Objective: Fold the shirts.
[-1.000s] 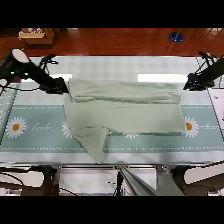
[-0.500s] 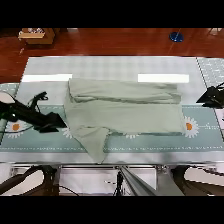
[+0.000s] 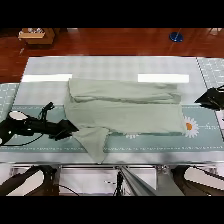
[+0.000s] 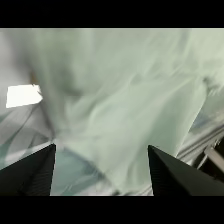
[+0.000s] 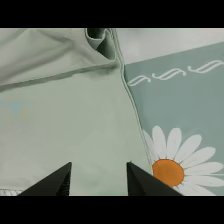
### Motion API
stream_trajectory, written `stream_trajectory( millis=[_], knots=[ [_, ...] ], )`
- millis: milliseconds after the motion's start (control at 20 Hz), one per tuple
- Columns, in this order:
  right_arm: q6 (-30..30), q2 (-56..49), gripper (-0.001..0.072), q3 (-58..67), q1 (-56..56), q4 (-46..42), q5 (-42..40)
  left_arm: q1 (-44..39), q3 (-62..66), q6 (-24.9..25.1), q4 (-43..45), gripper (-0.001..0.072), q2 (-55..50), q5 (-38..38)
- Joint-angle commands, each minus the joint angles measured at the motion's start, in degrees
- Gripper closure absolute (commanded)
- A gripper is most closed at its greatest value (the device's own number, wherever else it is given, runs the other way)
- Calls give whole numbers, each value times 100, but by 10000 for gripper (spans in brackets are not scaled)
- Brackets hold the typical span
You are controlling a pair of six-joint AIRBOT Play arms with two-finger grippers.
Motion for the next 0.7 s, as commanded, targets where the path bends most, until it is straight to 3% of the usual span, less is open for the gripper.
stream_trajectory(
  millis=[0, 50, 100, 150, 200, 300, 400, 650],
  knots=[
    [-9, 96, 270, -20, -7, 142, -37, -662, -79, 17, -439, 42, -170, 1475],
    [-9, 146, 269, -20, -9, 146, -46, -890, -79, -33, -564, 82, -299, 1668],
    [-7, 203, 270, -20, -9, 153, -59, -1062, -79, -133, -592, 238, -422, 1744],
    [-4, 258, 270, -20, -9, 155, -68, -1193, -79, -122, -595, 541, -527, 1716],
    [7, 302, 270, -20, -9, 151, -61, -1255, -79, -79, -595, 649, -581, 1633],
    [15, 328, 265, -26, -9, -48, 101, -1250, -79, 17, -566, 678, -568, 1475],
    [98, 328, 159, -210, -81, -455, 201, -1167, -79, 50, -549, 678, -568, 1255],
    [98, 328, 156, -1342, -848, -299, 136, -1084, -79, 195, -551, 678, -568, 960]
  ],
)
